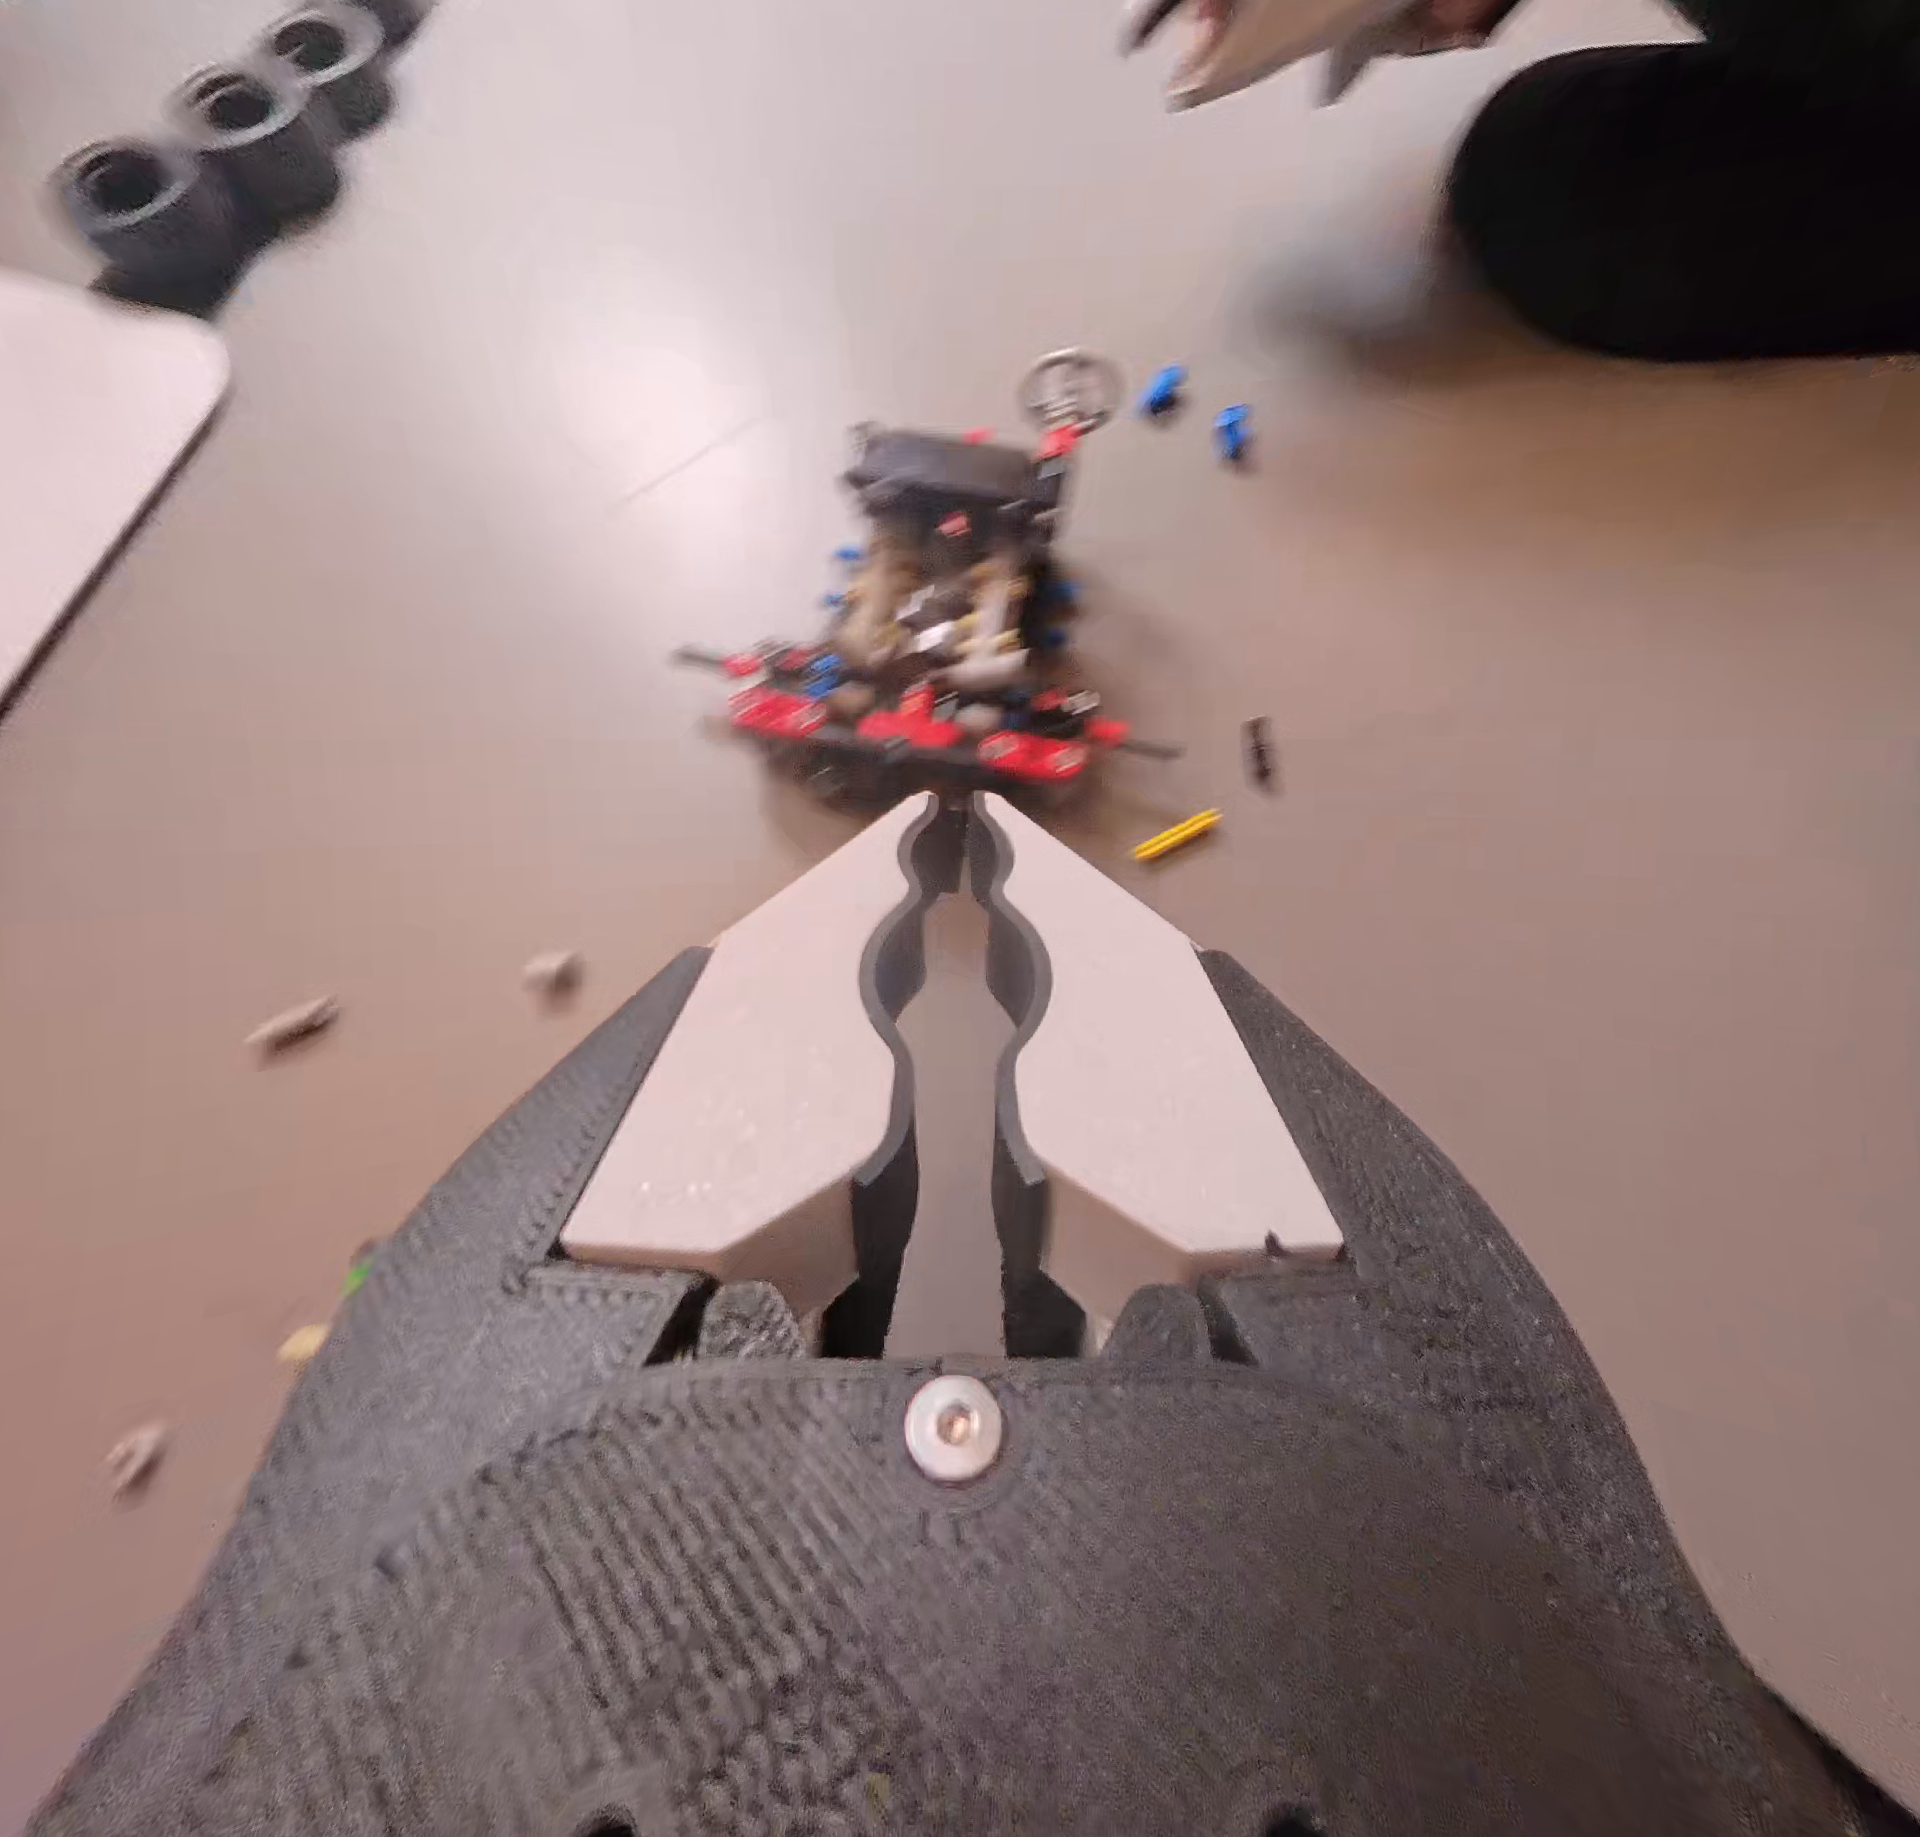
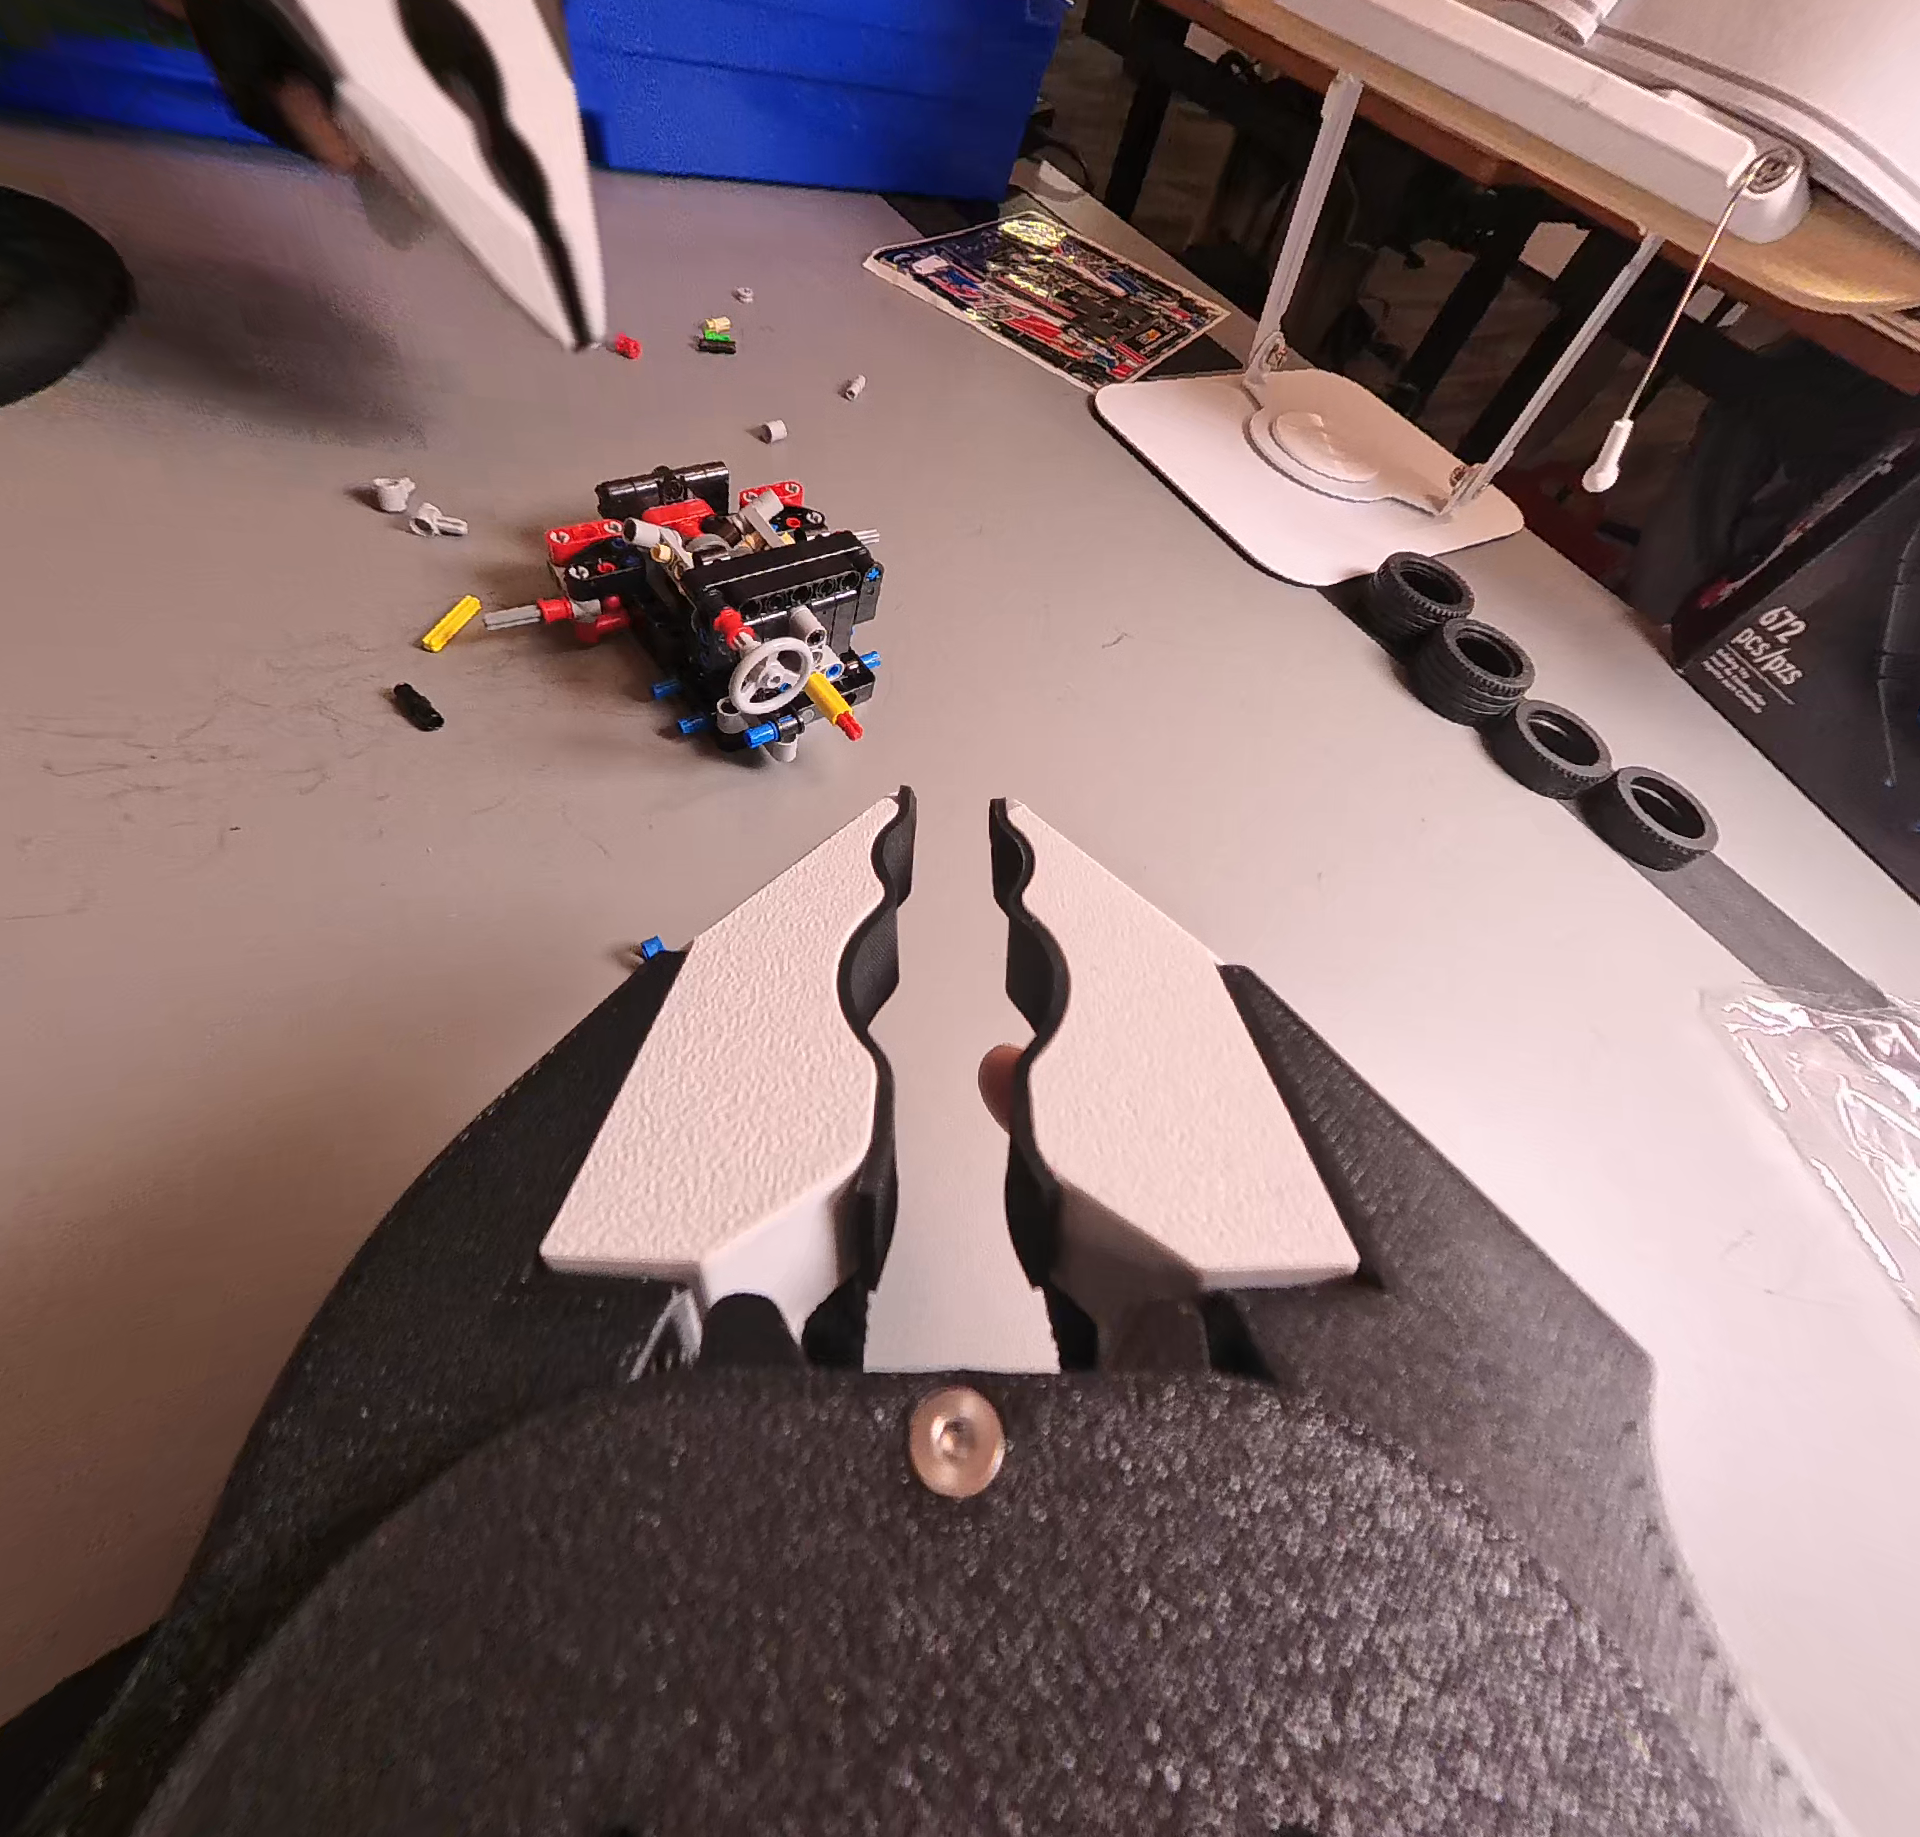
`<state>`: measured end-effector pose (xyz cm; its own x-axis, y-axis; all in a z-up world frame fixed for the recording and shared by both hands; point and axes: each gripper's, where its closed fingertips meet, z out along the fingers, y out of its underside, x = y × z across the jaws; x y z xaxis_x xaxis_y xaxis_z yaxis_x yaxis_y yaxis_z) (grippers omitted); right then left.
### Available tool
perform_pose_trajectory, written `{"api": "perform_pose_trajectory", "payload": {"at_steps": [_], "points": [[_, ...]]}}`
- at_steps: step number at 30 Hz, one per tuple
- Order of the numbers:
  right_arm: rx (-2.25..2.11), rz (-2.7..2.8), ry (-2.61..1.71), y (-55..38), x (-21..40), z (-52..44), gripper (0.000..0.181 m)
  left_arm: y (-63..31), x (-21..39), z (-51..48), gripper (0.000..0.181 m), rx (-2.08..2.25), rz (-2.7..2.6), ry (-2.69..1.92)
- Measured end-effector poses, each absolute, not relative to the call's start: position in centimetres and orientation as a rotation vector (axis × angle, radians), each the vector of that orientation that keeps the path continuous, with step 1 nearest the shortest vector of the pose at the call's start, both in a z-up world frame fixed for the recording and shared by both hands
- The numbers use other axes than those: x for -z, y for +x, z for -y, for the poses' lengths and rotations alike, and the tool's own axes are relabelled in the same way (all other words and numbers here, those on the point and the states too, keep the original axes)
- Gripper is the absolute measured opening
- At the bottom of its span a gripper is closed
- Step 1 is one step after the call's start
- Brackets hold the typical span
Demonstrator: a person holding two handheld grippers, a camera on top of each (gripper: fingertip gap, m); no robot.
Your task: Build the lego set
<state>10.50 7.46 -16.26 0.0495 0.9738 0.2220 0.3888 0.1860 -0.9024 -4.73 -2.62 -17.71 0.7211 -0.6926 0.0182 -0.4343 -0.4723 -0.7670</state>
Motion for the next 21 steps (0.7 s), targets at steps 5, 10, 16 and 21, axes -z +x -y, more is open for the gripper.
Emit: {"api": "perform_pose_trajectory", "payload": {"at_steps": [5,10,16,21], "points": [[-0.760,1.510,-1.369,10.4,16.6,-7.5,0.013,4.4,19.7,4.8,0.003,0.460,-1.139,-2.080],[-0.755,1.501,-1.369,10.4,16.5,-7.6,0.012,7.8,22.3,4.8,0.003,0.395,-1.261,-2.103],[-0.750,1.502,-1.369,10.4,16.5,-7.6,0.012,8.1,23.6,4.5,0.004,0.338,-1.298,-2.128],[-0.745,1.511,-1.371,10.4,16.8,-7.6,0.012,7.9,23.2,4.4,0.013,0.348,-1.275,-2.123]]}}
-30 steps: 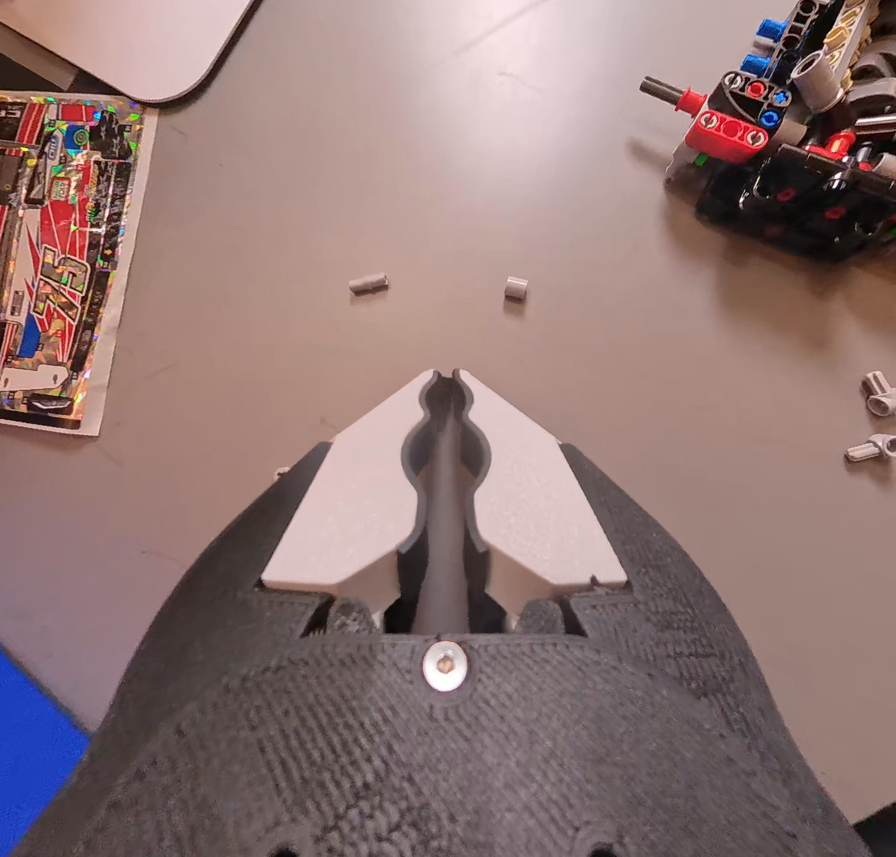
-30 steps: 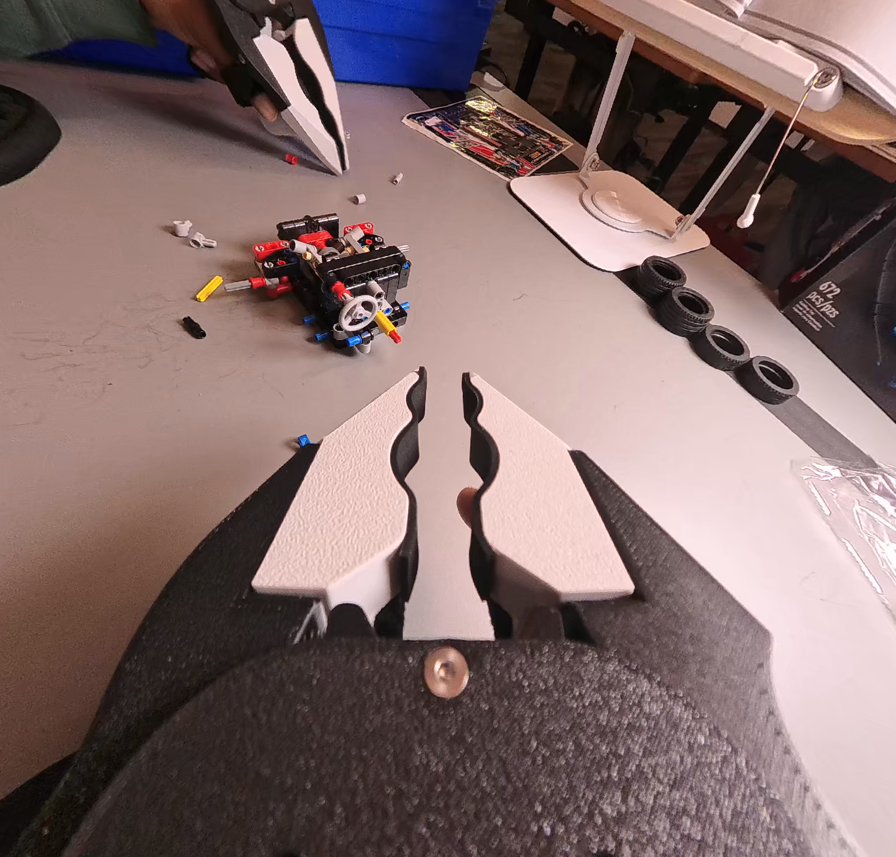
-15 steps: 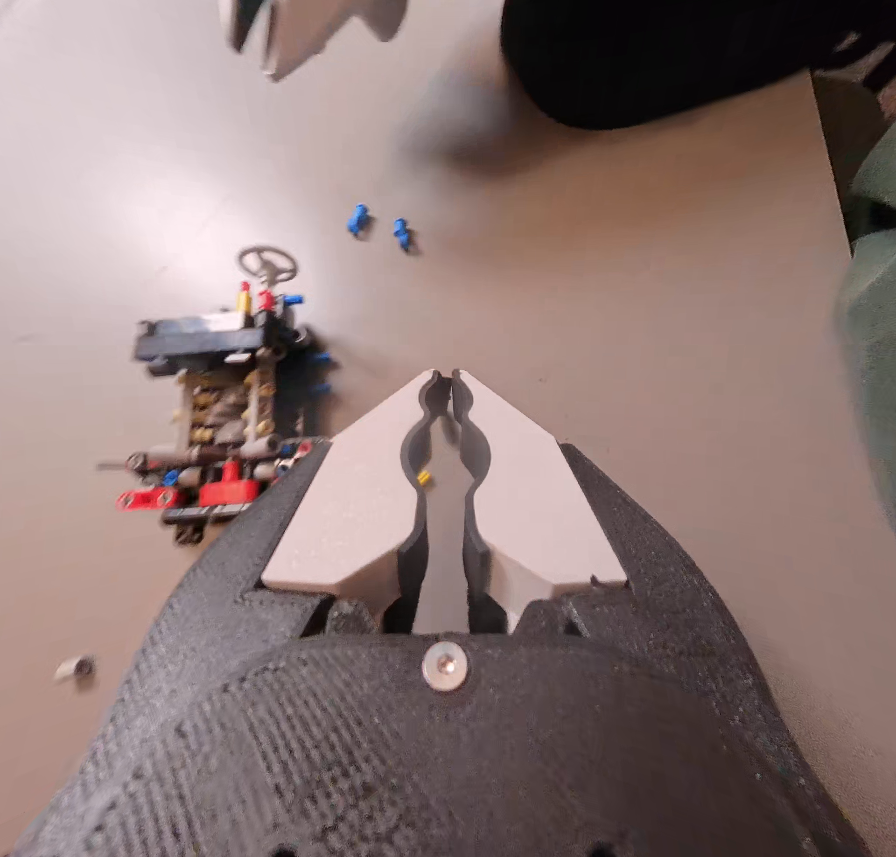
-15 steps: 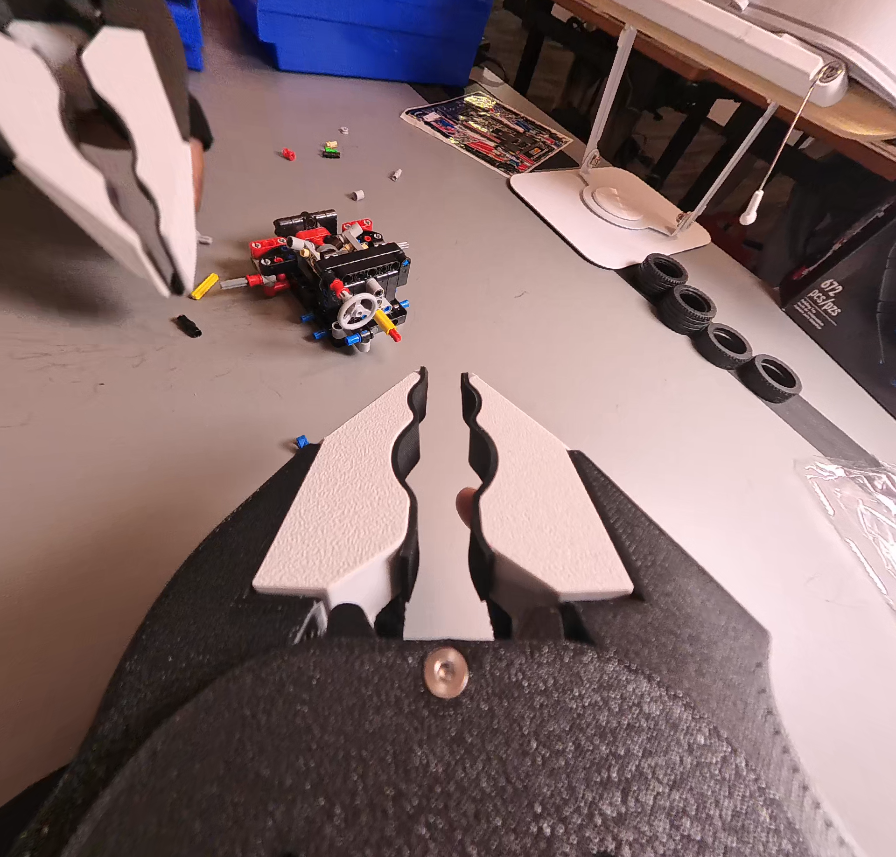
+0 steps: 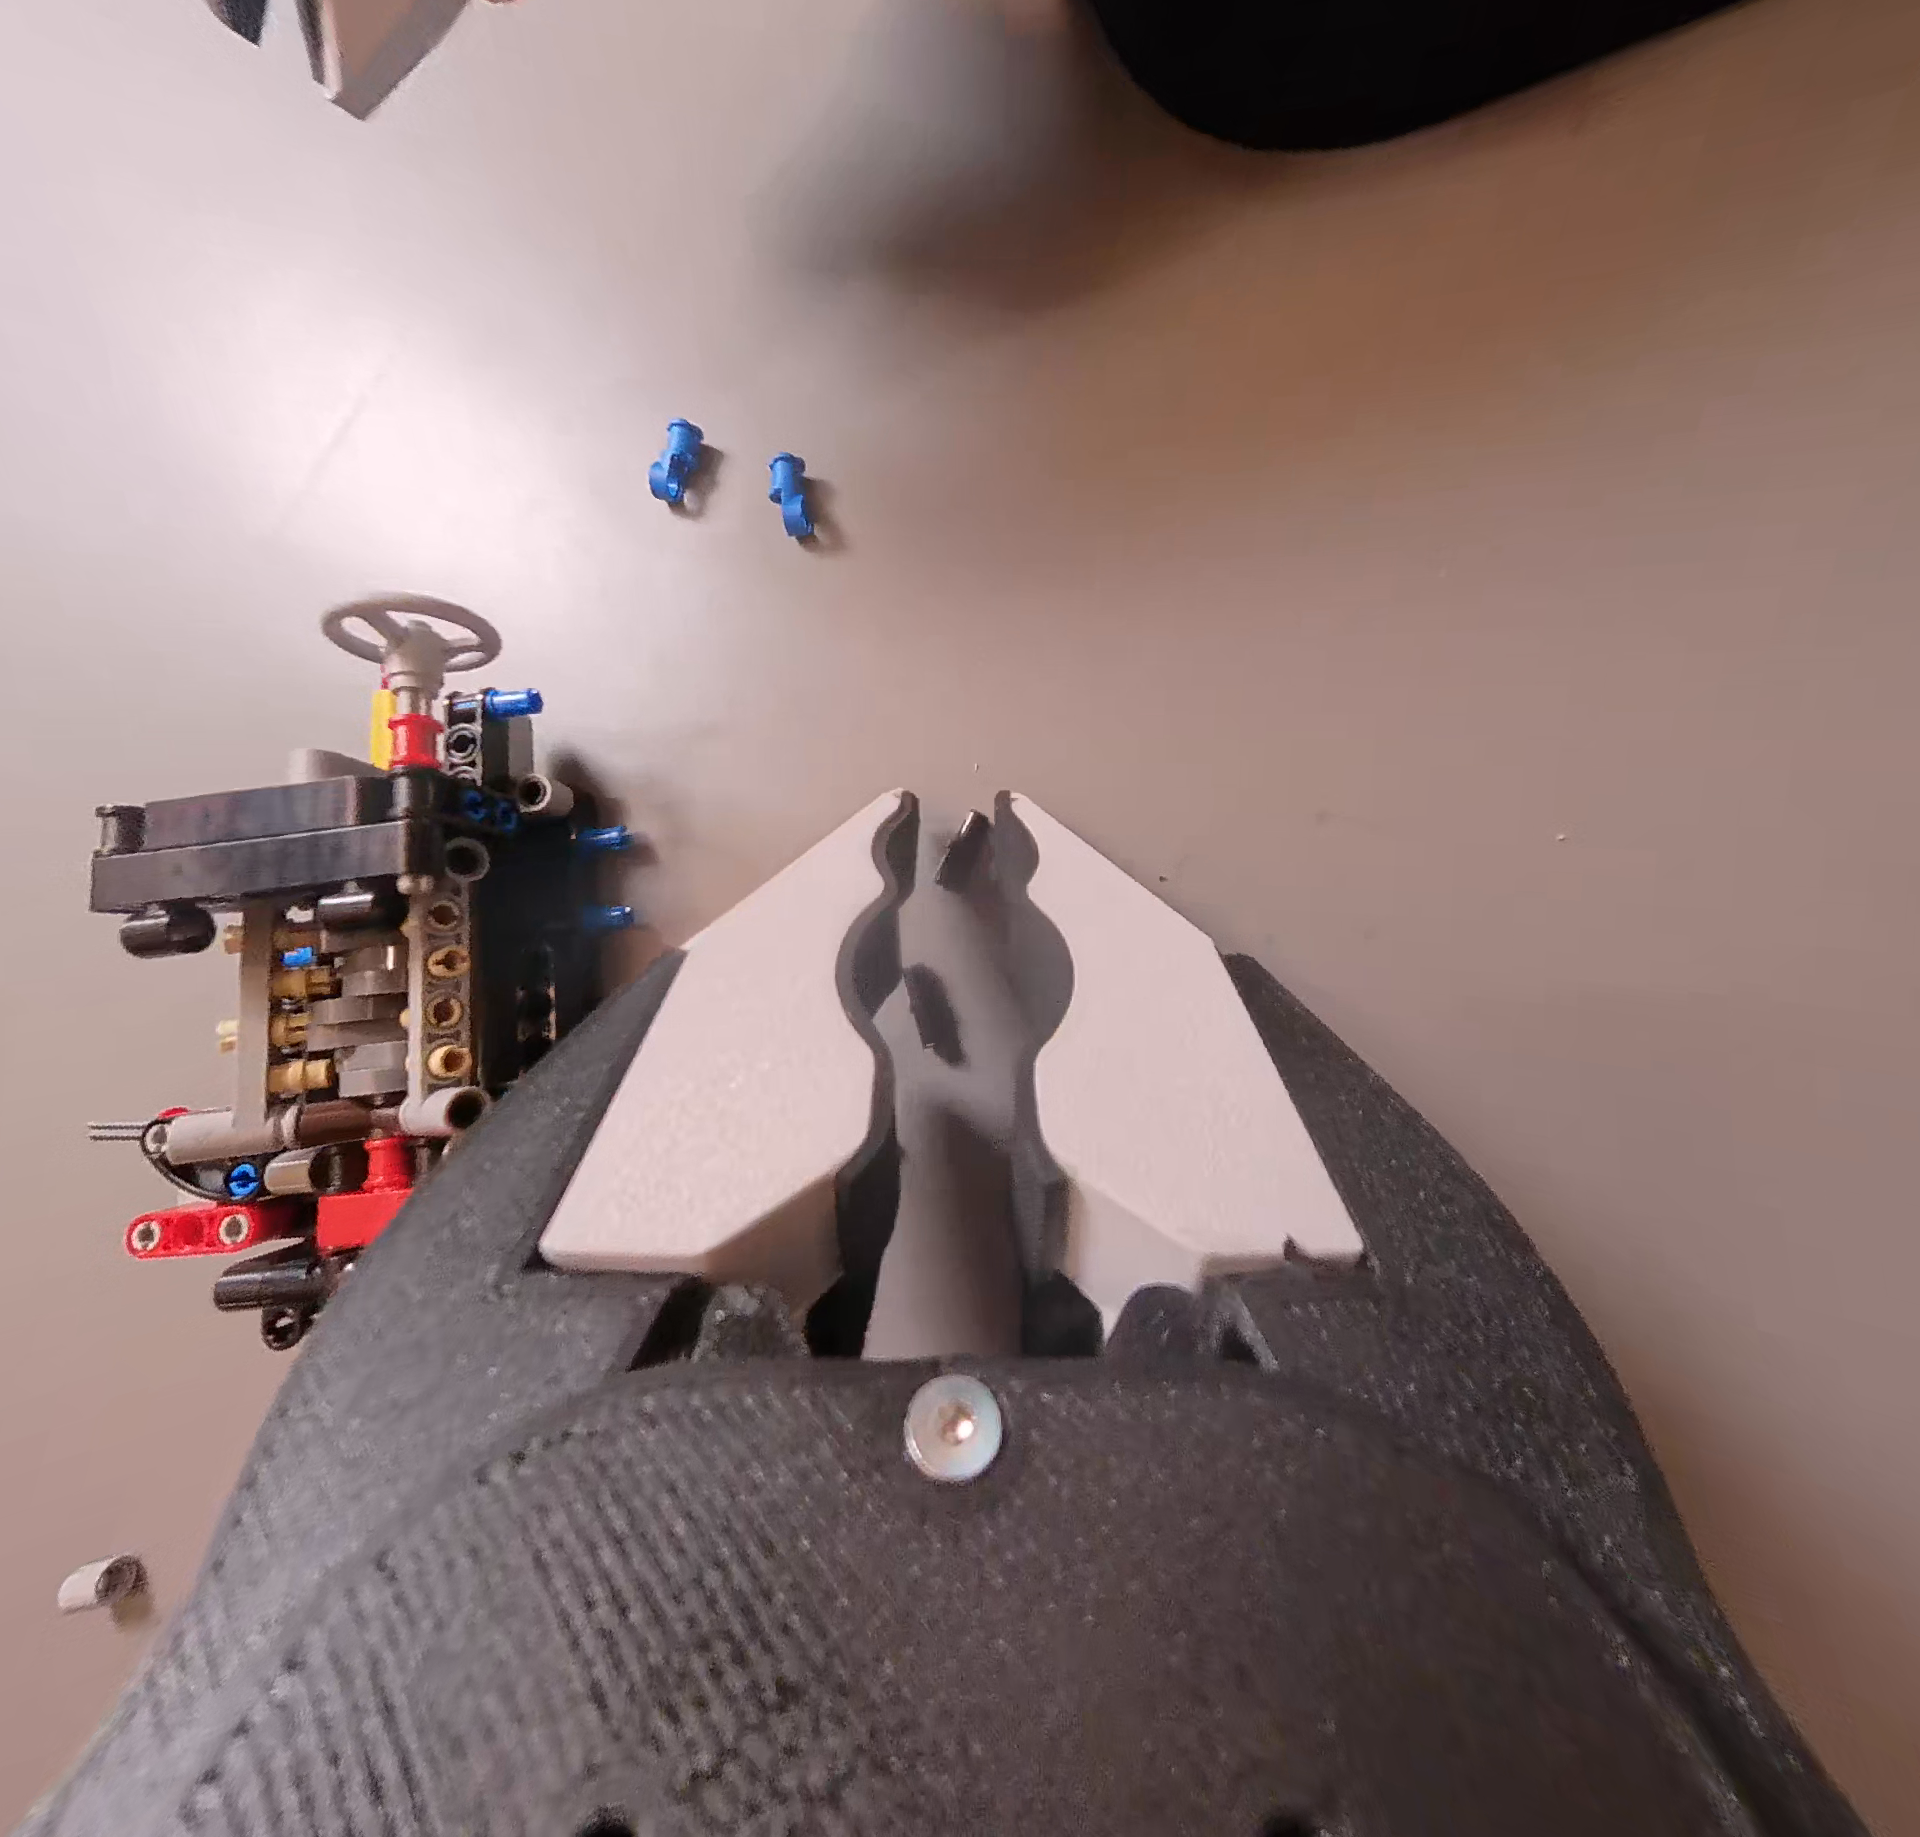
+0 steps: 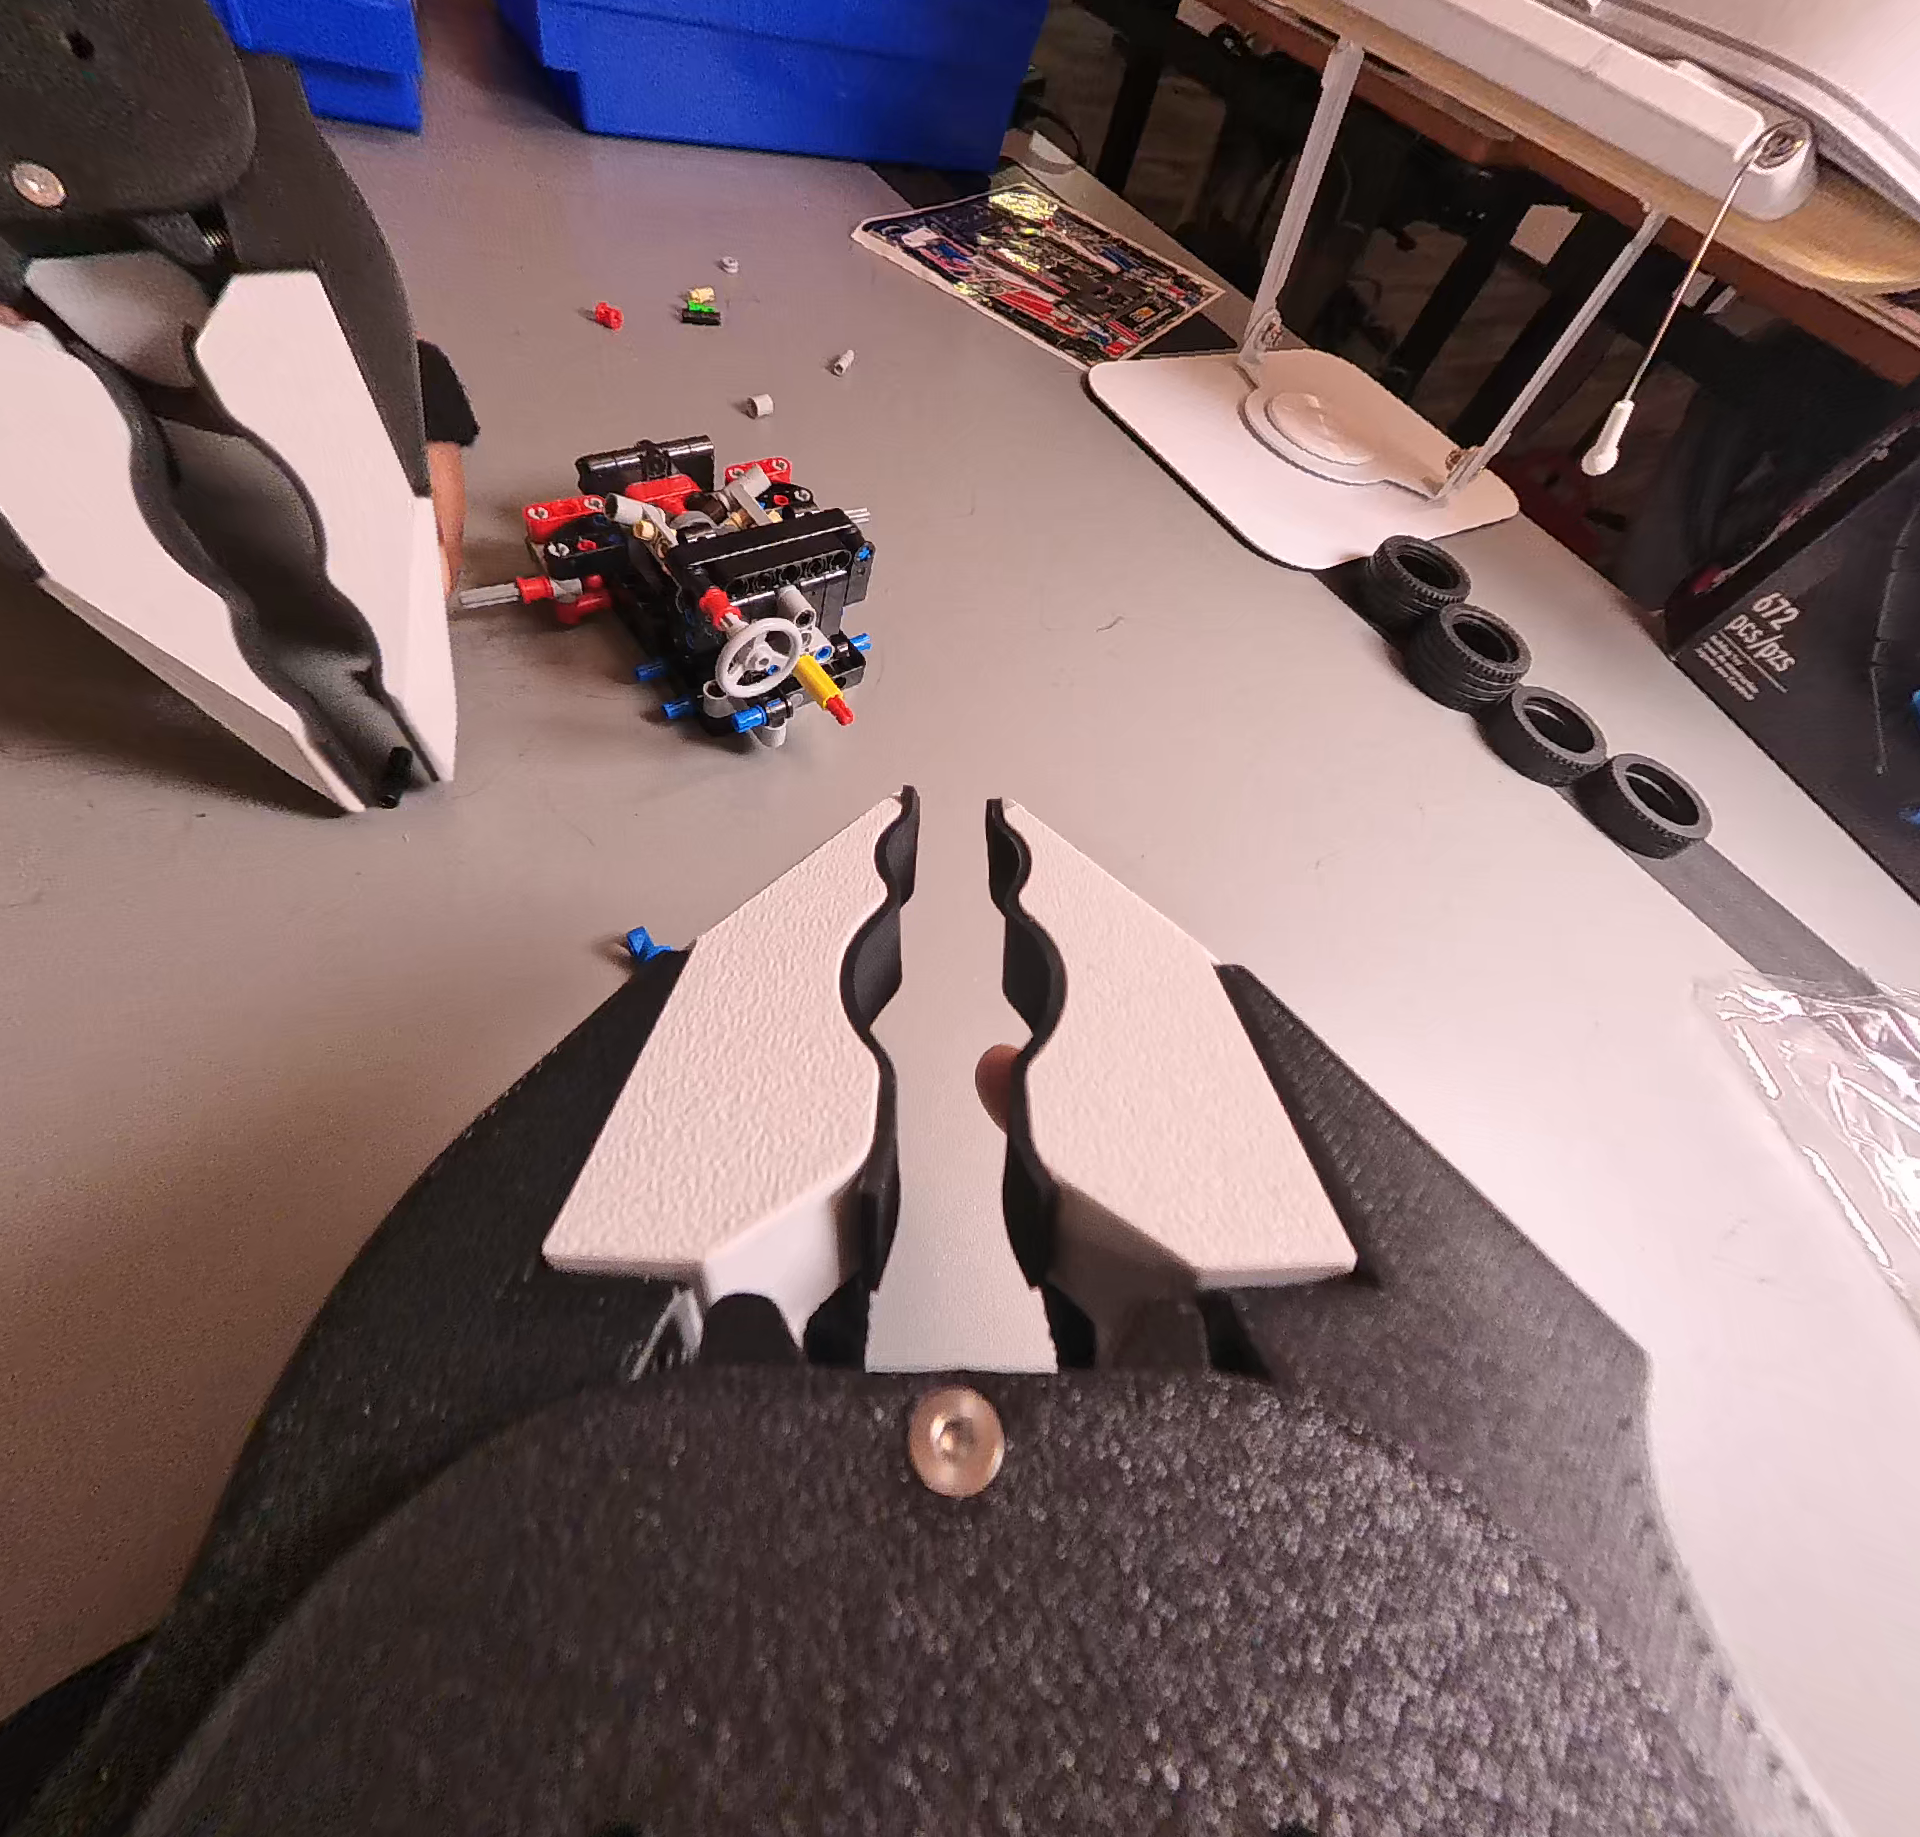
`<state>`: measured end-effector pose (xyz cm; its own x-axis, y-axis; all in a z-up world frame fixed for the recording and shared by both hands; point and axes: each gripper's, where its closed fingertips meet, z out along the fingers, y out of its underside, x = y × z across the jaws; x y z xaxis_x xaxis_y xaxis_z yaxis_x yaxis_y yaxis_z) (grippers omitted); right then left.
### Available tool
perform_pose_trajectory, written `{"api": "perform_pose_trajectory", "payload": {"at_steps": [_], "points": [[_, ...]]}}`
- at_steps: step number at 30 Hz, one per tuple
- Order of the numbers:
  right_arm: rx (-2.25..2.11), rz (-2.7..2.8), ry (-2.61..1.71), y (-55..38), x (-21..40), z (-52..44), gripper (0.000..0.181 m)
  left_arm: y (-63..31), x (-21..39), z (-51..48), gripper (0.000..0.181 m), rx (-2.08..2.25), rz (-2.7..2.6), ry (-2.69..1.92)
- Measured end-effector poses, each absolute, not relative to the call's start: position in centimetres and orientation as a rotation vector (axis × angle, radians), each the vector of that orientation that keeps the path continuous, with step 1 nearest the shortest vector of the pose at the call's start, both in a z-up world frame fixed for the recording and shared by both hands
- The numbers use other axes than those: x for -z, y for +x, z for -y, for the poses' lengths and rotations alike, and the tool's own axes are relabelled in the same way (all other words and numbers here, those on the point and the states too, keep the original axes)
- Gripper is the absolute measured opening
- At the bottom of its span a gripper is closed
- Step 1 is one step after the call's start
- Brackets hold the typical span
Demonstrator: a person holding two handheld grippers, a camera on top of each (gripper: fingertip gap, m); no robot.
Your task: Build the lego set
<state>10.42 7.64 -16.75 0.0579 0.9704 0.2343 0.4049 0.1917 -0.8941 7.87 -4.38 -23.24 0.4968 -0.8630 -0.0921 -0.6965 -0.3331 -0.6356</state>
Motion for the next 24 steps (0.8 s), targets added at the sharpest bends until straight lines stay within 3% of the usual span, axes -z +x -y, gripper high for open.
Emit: {"api": "perform_pose_trajectory", "payload": {"at_steps": [6,13,19,24], "points": [[-0.745,1.503,-1.371,10.5,16.7,-7.7,0.012,6.4,18.1,3.5,0.024,0.535,-1.022,-1.982],[-0.761,1.486,-1.356,10.4,16.3,-7.7,0.011,-5.2,11.5,0.7,0.028,0.415,-0.496,-1.823],[-0.769,1.479,-1.360,10.3,16.4,-7.8,0.012,-17.2,13.1,2.0,0.025,0.141,-0.120,-1.846],[-0.768,1.484,-1.380,10.3,17.1,-8.0,0.012,-21.3,15.1,3.4,0.024,-0.046,-0.038,-1.931]]}}
